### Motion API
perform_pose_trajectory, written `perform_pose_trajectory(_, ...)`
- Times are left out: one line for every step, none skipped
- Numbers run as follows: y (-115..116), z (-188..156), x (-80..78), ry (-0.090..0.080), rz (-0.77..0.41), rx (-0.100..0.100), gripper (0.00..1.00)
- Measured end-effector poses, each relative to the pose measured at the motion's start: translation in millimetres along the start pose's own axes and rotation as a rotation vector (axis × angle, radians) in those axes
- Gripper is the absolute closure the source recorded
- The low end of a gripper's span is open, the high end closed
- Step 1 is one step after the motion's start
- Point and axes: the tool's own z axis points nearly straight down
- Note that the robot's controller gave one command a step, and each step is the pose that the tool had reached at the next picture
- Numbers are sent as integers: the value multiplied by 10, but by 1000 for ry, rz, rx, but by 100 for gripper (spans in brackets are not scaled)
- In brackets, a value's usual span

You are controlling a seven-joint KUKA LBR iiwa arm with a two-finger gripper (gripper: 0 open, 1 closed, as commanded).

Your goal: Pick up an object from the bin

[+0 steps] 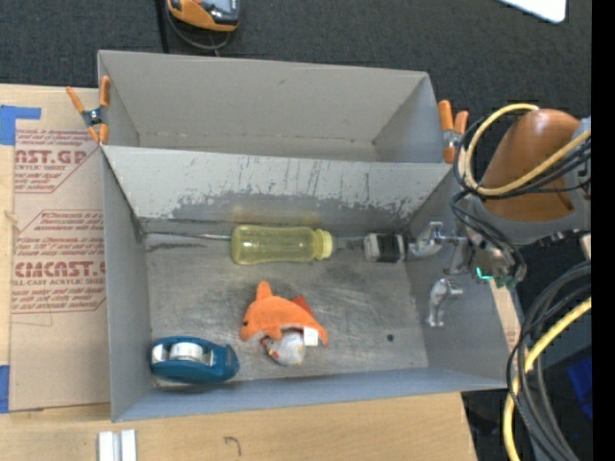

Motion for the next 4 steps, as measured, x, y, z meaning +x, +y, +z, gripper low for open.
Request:
perform_pose_trajectory(4, -45, -20, -7, -1, 2, 0)
perform_pose_trajectory(63, 1, -134, -8, -62, 3, 0)
perform_pose_trajectory(141, -470, -174, -2, -234, -1, 0)
perform_pose_trajectory(343, -418, -167, -24, -244, 8, 0)
